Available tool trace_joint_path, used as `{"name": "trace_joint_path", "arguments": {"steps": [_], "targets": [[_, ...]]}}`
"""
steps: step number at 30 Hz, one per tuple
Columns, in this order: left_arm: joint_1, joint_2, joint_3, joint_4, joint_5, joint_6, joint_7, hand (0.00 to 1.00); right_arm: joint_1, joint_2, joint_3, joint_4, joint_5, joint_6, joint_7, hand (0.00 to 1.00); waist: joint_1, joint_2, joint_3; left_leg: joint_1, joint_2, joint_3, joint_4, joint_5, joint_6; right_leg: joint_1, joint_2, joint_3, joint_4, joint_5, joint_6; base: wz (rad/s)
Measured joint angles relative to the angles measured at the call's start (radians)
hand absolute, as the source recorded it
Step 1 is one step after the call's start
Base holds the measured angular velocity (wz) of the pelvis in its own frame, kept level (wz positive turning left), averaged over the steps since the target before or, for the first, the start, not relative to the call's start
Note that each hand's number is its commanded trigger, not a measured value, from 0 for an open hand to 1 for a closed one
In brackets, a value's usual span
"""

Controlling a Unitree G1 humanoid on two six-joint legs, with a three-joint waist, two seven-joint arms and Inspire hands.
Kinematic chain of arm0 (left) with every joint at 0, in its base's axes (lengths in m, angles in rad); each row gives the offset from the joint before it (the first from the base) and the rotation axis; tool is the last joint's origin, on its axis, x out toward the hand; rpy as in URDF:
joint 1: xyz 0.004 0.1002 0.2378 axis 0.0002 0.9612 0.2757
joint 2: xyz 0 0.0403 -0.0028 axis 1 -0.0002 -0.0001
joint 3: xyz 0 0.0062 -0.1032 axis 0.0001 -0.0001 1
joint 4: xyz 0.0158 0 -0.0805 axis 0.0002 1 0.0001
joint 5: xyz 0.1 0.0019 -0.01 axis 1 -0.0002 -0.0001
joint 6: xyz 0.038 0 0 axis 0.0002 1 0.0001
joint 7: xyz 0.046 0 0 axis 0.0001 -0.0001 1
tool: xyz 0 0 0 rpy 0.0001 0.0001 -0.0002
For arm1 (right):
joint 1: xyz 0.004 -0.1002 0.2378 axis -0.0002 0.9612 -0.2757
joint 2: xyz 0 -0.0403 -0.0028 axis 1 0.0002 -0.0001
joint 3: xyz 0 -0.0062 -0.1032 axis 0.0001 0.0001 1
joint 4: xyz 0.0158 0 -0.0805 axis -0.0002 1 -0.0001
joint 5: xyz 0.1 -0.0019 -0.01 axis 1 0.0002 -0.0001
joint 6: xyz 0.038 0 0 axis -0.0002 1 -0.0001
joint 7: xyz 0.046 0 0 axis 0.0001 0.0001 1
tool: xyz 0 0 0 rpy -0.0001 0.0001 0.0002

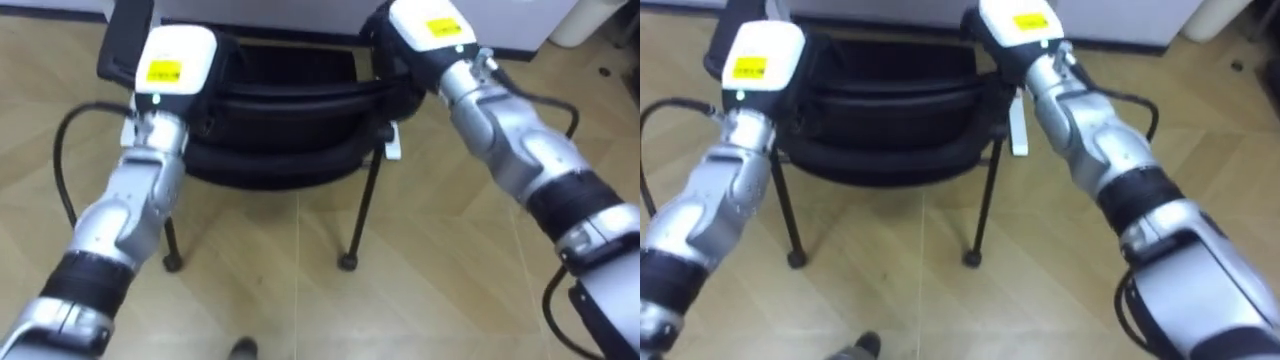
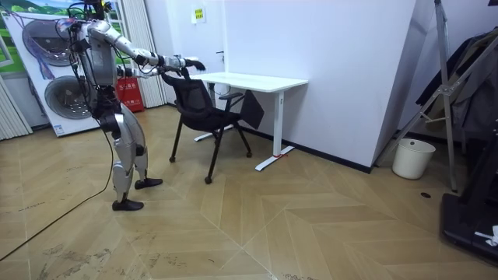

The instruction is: Push chair

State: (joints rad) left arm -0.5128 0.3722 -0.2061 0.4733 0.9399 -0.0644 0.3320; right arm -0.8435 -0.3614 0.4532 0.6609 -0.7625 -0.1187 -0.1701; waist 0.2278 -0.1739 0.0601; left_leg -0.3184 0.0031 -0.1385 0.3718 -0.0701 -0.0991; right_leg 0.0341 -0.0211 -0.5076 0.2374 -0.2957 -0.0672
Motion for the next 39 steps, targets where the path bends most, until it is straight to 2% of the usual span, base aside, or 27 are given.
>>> {"name": "trace_joint_path", "arguments": {"steps": [3, 5, 6, 7, 8, 10, 11, 12, 13, 14, 16, 18, 19, 21, 23, 24, 25, 26, 27, 28, 29, 31, 32, 34, 35, 37, 39], "targets": [[-0.005, 0.039, -0.001, -0.039, 0.01, 0.019, -0.085, 0.0, -0.036, -0.021, -0.06, -0.136, -0.012, -0.013, -0.034, 0.0, -0.008, 0.016, -0.0056, 0.02, 0.005, 0.018, -0.001, -0.001, 0.001, 0.017, 0.005, 0.027, -0.017, 0.018, 0.005, -0.21], [-0.005, 0.097, -0.004, -0.106, 0.014, -0.01, -0.151, 0.0, -0.077, -0.096, -0.092, -0.205, -0.036, -0.033, -0.053, 0.0, -0.005, 0.017, -0.0056, 0.035, 0.006, 0.039, -0.004, -0.001, 0.002, 0.039, 0.01, 0.038, -0.038, 0.028, 0.01, -0.05], [-0.007, 0.15, -0.006, -0.2, 0.003, -0.037, -0.152, 0.0, -0.108, -0.171, -0.113, -0.256, -0.04, -0.033, -0.067, 0.0, -0.003, 0.021, -0.0067, 0.035, 0.008, 0.063, -0.005, -0.002, 0.018, 0.043, 0.008, 0.039, -0.041, 0.029, 0.01, 0.3], [-0.063, 0.195, 0.001, -0.299, -0.025, -0.048, -0.14, 0.0, -0.127, -0.247, -0.146, -0.309, -0.036, -0.029, -0.093, 0.0, -0.008, 0.023, -0.0072, 0.038, 0.006, 0.079, -0.006, -0.003, 0.028, 0.054, 0.006, 0.042, -0.047, 0.03, 0.011, 0.39], [-0.114, 0.214, 0.009, -0.334, -0.045, -0.051, -0.127, 0.0, -0.137, -0.279, -0.16, -0.334, -0.028, -0.025, -0.108, 0.0, -0.01, 0.025, -0.0071, 0.041, 0.005, 0.086, -0.006, -0.002, 0.033, 0.055, 0.006, 0.046, -0.051, 0.032, 0.015, 0.36], [-0.306, 0.315, 0.106, -0.386, -0.197, -0.075, 0.015, 0.0, -0.198, -0.377, -0.17, -0.477, 0.067, -0.025, -0.151, 0.0, -0.039, 0.056, -0.0276, 0.073, 0.003, 0.122, -0.039, -0.005, 0.058, 0.068, -0.002, 0.101, -0.051, 0.041, 0.03, 0.03], [-0.328, 0.344, 0.137, -0.393, -0.234, -0.077, 0.053, 0.0, -0.21, -0.4, -0.171, -0.518, 0.096, -0.034, -0.164, 0.0, -0.051, 0.067, -0.034, 0.086, 0.0, 0.131, -0.053, -0.004, 0.064, 0.072, -0.008, 0.109, -0.051, 0.044, 0.035, -0.24], [-0.347, 0.411, 0.212, -0.403, -0.294, -0.083, 0.12, 0.0, -0.234, -0.469, -0.177, -0.595, 0.165, -0.054, -0.191, 0.0, -0.078, 0.094, -0.0499, 0.108, -0.009, 0.145, -0.071, -0.002, 0.072, 0.08, -0.014, 0.127, -0.052, 0.05, 0.046, -0.32], [-0.35, 0.481, 0.276, -0.4, -0.36, -0.095, 0.17, 0.0, -0.238, -0.555, -0.212, -0.666, 0.239, -0.061, -0.221, 0.0, -0.089, 0.11, -0.0584, 0.143, -0.021, 0.167, -0.098, 0.003, 0.081, 0.096, -0.031, 0.154, -0.052, 0.051, 0.05, -0.4], [-0.342, 0.512, 0.306, -0.398, -0.384, -0.1, 0.188, 0.0, -0.238, -0.602, -0.232, -0.69, 0.271, -0.061, -0.238, 0.0, -0.093, 0.116, -0.0626, 0.161, -0.025, 0.173, -0.112, 0.001, 0.085, 0.101, -0.037, 0.164, -0.052, 0.052, 0.054, -0.49], [-0.323, 0.653, 0.431, -0.398, -0.468, -0.113, 0.25, 0.0, -0.236, -0.826, -0.354, -0.746, 0.408, -0.054, -0.307, 0.0, -0.119, 0.125, -0.0666, 0.191, -0.035, 0.191, -0.14, -0.004, 0.096, 0.109, -0.052, 0.181, -0.058, 0.049, 0.065, -0.39], [-0.299, 0.727, 0.535, -0.383, -0.526, -0.133, 0.305, 0.0, -0.236, -0.919, -0.462, -0.74, 0.466, -0.055, -0.371, 0.0, -0.147, 0.125, -0.0652, 0.201, -0.032, 0.206, -0.151, -0.005, 0.097, 0.111, -0.053, 0.187, -0.069, 0.053, 0.073, -0.29], [-0.239, 0.769, 0.629, -0.374, -0.582, -0.145, 0.337, 0.0, -0.215, -0.953, -0.547, -0.735, 0.487, -0.057, -0.41, 0.0, -0.163, 0.126, -0.0648, 0.206, -0.029, 0.222, -0.157, -0.005, 0.097, 0.107, -0.053, 0.205, -0.071, 0.053, 0.073, -0.35], [-0.098, 0.795, 0.792, -0.368, -0.669, -0.156, 0.377, 0.0, -0.102, -0.991, -0.718, -0.751, 0.513, -0.064, -0.472, 0.0, -0.192, 0.131, -0.0659, 0.208, -0.027, 0.233, -0.158, -0.006, 0.097, 0.103, -0.055, 0.209, -0.071, 0.053, 0.074, -0.29], [0.038, 0.796, 0.944, -0.328, -0.739, -0.168, 0.411, 0.0, 0.035, -1.008, -0.886, -0.746, 0.543, -0.087, -0.525, 0.0, -0.201, 0.142, -0.0664, 0.207, -0.019, 0.25, -0.156, -0.01, 0.097, 0.094, -0.054, 0.219, -0.072, 0.051, 0.077, -0.35], [0.154, 0.792, 1.055, -0.304, -0.803, -0.166, 0.427, 0.0, 0.159, -1.014, -1.017, -0.718, 0.576, -0.104, -0.548, 0.0, -0.212, 0.147, -0.0671, 0.203, -0.013, 0.258, -0.152, -0.017, 0.097, 0.085, -0.05, 0.23, -0.072, 0.051, 0.077, -0.3], [0.306, 0.768, 1.166, -0.28, -0.893, -0.171, 0.445, 0.0, 0.337, -1.007, -1.167, -0.679, 0.658, -0.119, -0.56, 0.0, -0.227, 0.149, -0.0694, 0.201, -0.011, 0.267, -0.151, -0.018, 0.098, 0.081, -0.051, 0.231, -0.07, 0.051, 0.078, -0.26], [0.391, 0.744, 1.216, -0.269, -0.944, -0.177, 0.454, 0.0, 0.434, -0.995, -1.235, -0.658, 0.719, -0.123, -0.563, 0.0, -0.23, 0.153, -0.0733, 0.201, -0.01, 0.273, -0.152, -0.02, 0.099, 0.077, -0.051, 0.235, -0.069, 0.05, 0.078, -0.28], [0.534, 0.668, 1.294, -0.254, -1.055, -0.18, 0.468, 0.0, 0.603, -0.941, -1.356, -0.629, 0.849, -0.123, -0.561, 0.0, -0.233, 0.155, -0.0826, 0.201, -0.008, 0.286, -0.152, -0.021, 0.099, 0.07, -0.054, 0.248, -0.068, 0.05, 0.078, -0.33], [0.668, 0.559, 1.327, -0.242, -1.157, -0.176, 0.488, 0.0, 0.766, -0.857, -1.451, -0.59, 0.976, -0.122, -0.563, 0.0, -0.238, 0.158, -0.0857, 0.203, -0.009, 0.296, -0.152, -0.024, 0.103, 0.068, -0.058, 0.255, -0.067, 0.049, 0.079, -0.27], [0.729, 0.498, 1.333, -0.239, -1.21, -0.175, 0.497, 0.0, 0.847, -0.803, -1.491, -0.57, 1.04, -0.121, -0.563, 0.0, -0.242, 0.157, -0.088, 0.203, -0.01, 0.298, -0.152, -0.025, 0.105, 0.068, -0.059, 0.256, -0.067, 0.048, 0.08, -0.16], [0.89, 0.286, 1.297, -0.149, -1.424, -0.165, 0.512, 0.0, 1.135, -0.536, -1.54, -0.48, 1.321, -0.096, -0.568, 0.0, -0.237, 0.153, -0.0922, 0.204, -0.01, 0.31, -0.152, -0.034, 0.11, 0.059, -0.062, 0.275, -0.061, 0.046, 0.083, -0.16], [0.9, 0.241, 1.281, -0.102, -1.466, -0.16, 0.515, 0.0, 1.192, -0.454, -1.536, -0.463, 1.38, -0.079, -0.568, 0.0, -0.228, 0.15, -0.0954, 0.205, -0.01, 0.315, -0.152, -0.037, 0.112, 0.056, -0.063, 0.281, -0.057, 0.044, 0.085, -0.17], [0.904, 0.066, 1.256, 0.06, -1.634, -0.139, 0.534, 0.0, 1.341, -0.138, -1.529, -0.399, 1.531, -0.027, -0.558, 0.0, -0.188, 0.151, -0.0992, 0.208, -0.009, 0.318, -0.137, -0.053, 0.116, 0.055, -0.065, 0.3, -0.042, 0.039, 0.093, -0.15], [0.911, 0.027, 1.255, 0.114, -1.673, -0.137, 0.534, 0.0, 1.363, -0.071, -1.524, -0.383, 1.563, -0.023, -0.556, 0.0, -0.176, 0.16, -0.0991, 0.208, -0.009, 0.319, -0.131, -0.058, 0.117, 0.055, -0.066, 0.304, -0.039, 0.038, 0.094, -0.15], [0.959, -0.093, 1.212, 0.323, -1.724, -0.142, 0.492, 0.0, 1.45, 0.107, -1.409, -0.172, 1.599, -0.035, -0.479, 0.0, -0.163, 0.182, -0.0981, 0.208, -0.001, 0.324, -0.109, -0.08, 0.115, 0.057, -0.074, 0.319, -0.028, 0.015, 0.096, -0.09], [1.015, -0.179, 1.148, 0.511, -1.727, -0.16, 0.404, 0.0, 1.46, 0.201, -1.298, 0.088, 1.6, -0.034, -0.378, 0.0, -0.172, 0.185, -0.0985, 0.219, 0.002, 0.326, -0.103, -0.086, 0.113, 0.07, -0.082, 0.32, -0.025, 0.007, 0.102, -0.09]]}}
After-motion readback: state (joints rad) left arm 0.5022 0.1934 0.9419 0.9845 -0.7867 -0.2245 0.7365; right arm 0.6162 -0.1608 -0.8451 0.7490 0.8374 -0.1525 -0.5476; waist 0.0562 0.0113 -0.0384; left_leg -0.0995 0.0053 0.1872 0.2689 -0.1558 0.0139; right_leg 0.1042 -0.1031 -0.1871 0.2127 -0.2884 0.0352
